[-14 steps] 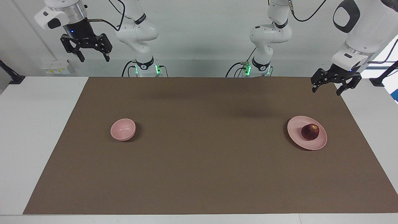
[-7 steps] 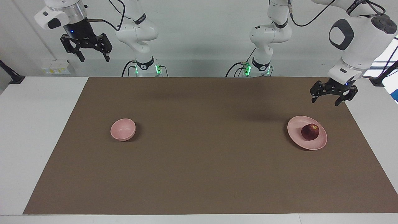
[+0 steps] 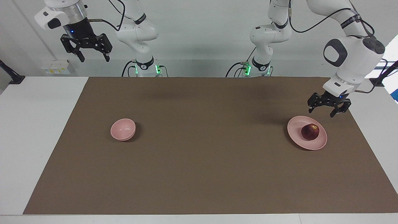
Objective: Move apple from plate to bowl
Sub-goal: 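Reach the left gripper to the apple on the pink plate and grasp it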
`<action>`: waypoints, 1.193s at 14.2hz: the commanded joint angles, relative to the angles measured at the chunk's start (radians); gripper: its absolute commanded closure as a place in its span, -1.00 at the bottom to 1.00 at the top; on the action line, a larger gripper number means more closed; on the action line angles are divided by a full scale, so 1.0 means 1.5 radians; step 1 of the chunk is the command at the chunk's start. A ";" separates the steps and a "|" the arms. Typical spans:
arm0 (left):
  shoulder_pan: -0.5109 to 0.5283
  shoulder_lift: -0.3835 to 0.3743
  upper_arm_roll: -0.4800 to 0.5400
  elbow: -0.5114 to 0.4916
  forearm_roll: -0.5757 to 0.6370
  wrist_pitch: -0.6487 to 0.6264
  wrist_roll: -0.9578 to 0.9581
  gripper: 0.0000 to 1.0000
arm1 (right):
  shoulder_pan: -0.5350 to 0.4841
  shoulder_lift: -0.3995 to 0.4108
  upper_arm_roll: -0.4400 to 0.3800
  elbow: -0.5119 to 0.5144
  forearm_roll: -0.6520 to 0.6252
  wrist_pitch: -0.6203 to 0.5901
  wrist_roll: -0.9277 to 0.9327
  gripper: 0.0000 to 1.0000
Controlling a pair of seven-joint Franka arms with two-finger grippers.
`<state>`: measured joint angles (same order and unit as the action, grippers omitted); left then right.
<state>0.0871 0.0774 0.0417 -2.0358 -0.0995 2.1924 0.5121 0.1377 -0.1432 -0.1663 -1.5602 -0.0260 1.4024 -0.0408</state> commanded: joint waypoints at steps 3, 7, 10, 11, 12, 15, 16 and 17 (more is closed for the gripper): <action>0.032 0.026 -0.005 -0.059 -0.015 0.089 0.057 -1.00 | -0.006 -0.009 0.000 -0.005 0.006 -0.016 -0.019 -1.00; 0.038 0.026 -0.005 -0.064 -0.015 0.105 0.064 -1.00 | -0.005 -0.010 0.001 -0.004 0.006 -0.043 -0.020 -1.00; 0.026 0.034 -0.007 -0.078 -0.015 0.140 0.048 -1.00 | -0.005 -0.010 0.000 -0.004 0.007 -0.057 -0.017 -1.00; 0.022 0.042 -0.005 -0.079 -0.015 0.159 0.048 -1.00 | -0.006 -0.011 0.000 -0.005 0.008 -0.058 -0.017 -1.00; 0.027 0.047 -0.005 -0.077 -0.015 0.168 0.048 -1.00 | -0.007 -0.011 -0.001 -0.005 0.008 -0.059 -0.017 -1.00; 0.023 0.046 -0.005 -0.079 -0.016 0.176 0.047 -1.00 | -0.006 -0.011 -0.001 -0.005 0.008 -0.060 -0.018 -1.00; 0.022 0.045 -0.007 -0.080 -0.016 0.172 0.035 -0.96 | -0.005 -0.011 0.000 -0.005 0.008 -0.058 -0.018 -1.00; 0.021 0.044 -0.005 -0.083 -0.016 0.168 0.012 -0.62 | -0.005 -0.011 0.000 -0.006 0.008 -0.053 -0.019 -1.00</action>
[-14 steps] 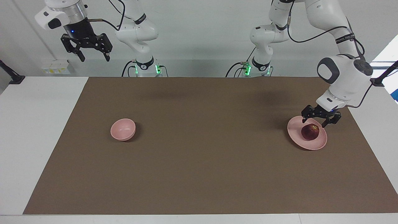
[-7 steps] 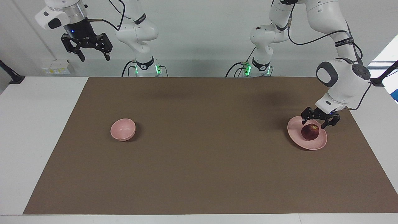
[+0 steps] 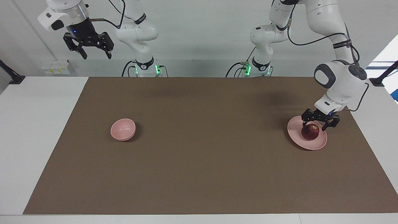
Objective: Move apple from plate to bowl
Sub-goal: 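Reach the left gripper to the apple on the pink plate and grasp it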
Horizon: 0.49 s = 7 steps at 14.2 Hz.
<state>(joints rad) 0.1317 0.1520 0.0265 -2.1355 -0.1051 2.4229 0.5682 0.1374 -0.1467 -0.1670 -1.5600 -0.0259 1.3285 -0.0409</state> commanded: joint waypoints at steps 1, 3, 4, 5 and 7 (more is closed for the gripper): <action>-0.010 -0.006 0.003 -0.015 -0.012 0.010 -0.058 -0.15 | -0.005 -0.009 0.001 -0.006 0.008 -0.002 -0.019 -1.00; -0.017 -0.005 0.003 -0.012 -0.012 0.009 -0.093 0.54 | -0.006 -0.009 0.001 -0.006 0.008 0.000 -0.018 -1.00; -0.018 -0.005 0.003 -0.011 -0.012 0.008 -0.093 0.80 | -0.006 -0.009 0.001 -0.007 0.008 0.000 -0.018 -1.00; -0.018 -0.006 0.003 -0.010 -0.012 0.004 -0.093 0.97 | -0.005 -0.009 0.001 -0.007 0.008 0.000 -0.018 -1.00; -0.018 -0.024 0.003 0.010 -0.012 -0.022 -0.085 1.00 | -0.005 -0.010 0.001 -0.007 0.008 -0.001 -0.019 -1.00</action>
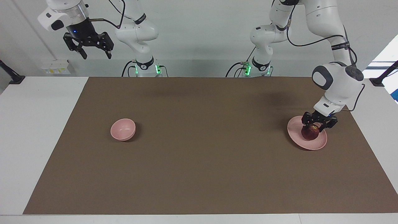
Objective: Move apple from plate to bowl
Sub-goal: 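Reach the left gripper to the apple on the pink plate and grasp it, then lift the apple with the left gripper while the right gripper approaches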
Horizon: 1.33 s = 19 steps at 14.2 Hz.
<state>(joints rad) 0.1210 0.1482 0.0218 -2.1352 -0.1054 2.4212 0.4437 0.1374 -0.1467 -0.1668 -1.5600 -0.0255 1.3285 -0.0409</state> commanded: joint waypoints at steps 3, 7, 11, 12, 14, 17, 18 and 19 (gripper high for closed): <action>-0.022 -0.059 -0.002 0.050 -0.012 -0.114 -0.009 1.00 | -0.006 -0.010 0.001 -0.007 0.008 -0.001 -0.022 -1.00; -0.082 -0.123 -0.003 0.056 -0.013 -0.231 -0.027 1.00 | -0.006 -0.010 0.001 -0.009 0.009 0.000 -0.018 -1.00; -0.172 -0.135 -0.008 0.056 -0.064 -0.281 -0.089 1.00 | -0.006 -0.007 0.001 -0.015 0.028 0.002 0.004 -1.00; -0.193 -0.137 -0.008 0.055 -0.073 -0.282 -0.113 1.00 | -0.006 -0.004 0.000 -0.020 0.055 0.007 0.041 -1.00; -0.236 -0.139 -0.009 0.052 -0.092 -0.281 -0.178 1.00 | -0.004 0.002 0.001 -0.031 0.106 0.015 0.150 -1.00; -0.295 -0.146 -0.008 0.047 -0.169 -0.276 -0.212 1.00 | 0.003 0.022 0.001 -0.039 0.200 0.057 0.305 -1.00; -0.312 -0.147 -0.008 0.047 -0.204 -0.273 -0.242 1.00 | 0.007 0.029 0.001 -0.039 0.228 0.073 0.349 -1.00; -0.326 -0.147 -0.008 0.048 -0.236 -0.269 -0.276 1.00 | 0.012 0.033 0.001 -0.039 0.249 0.089 0.390 -1.00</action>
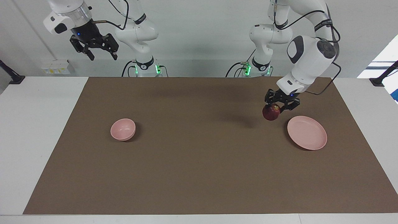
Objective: Move apple from plate to bowl
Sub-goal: 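Lift the apple with the left gripper while the right gripper approaches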
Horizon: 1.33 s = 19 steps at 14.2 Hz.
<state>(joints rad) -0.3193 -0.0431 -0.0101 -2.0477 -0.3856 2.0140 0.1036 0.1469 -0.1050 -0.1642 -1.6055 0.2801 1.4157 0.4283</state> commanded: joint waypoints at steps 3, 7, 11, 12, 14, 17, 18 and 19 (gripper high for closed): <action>-0.080 -0.019 0.012 -0.010 -0.113 0.044 -0.105 1.00 | 0.022 0.013 -0.001 -0.016 0.091 0.062 0.189 -1.00; -0.152 -0.017 0.008 -0.008 -0.190 0.162 -0.200 1.00 | 0.036 0.013 0.000 -0.026 0.144 0.102 0.369 -1.00; -0.194 -0.016 0.006 -0.010 -0.298 0.242 -0.205 1.00 | 0.070 0.024 0.000 -0.047 0.153 0.102 0.464 -1.00; -0.205 -0.015 0.006 -0.010 -0.308 0.265 -0.205 1.00 | 0.071 0.024 0.000 -0.061 0.171 0.104 0.482 -1.00; -0.219 -0.013 0.001 -0.010 -0.335 0.309 -0.205 1.00 | 0.072 0.037 0.000 -0.073 0.196 0.099 0.496 -1.00; -0.219 -0.013 -0.032 -0.010 -0.375 0.397 -0.206 1.00 | 0.099 0.052 0.000 -0.091 0.220 0.121 0.541 -1.00; -0.219 -0.012 -0.040 -0.010 -0.383 0.409 -0.206 1.00 | 0.100 0.060 0.001 -0.092 0.221 0.130 0.550 -1.00; -0.220 -0.012 -0.049 -0.007 -0.400 0.424 -0.206 1.00 | 0.111 0.070 0.001 -0.094 0.231 0.133 0.551 -1.00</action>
<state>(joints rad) -0.6272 -0.0494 -0.0745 -2.0490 -0.9422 2.5885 -0.1961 0.2921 -0.0109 -0.1622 -1.7270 0.5866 1.5838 1.2250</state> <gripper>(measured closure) 0.317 0.000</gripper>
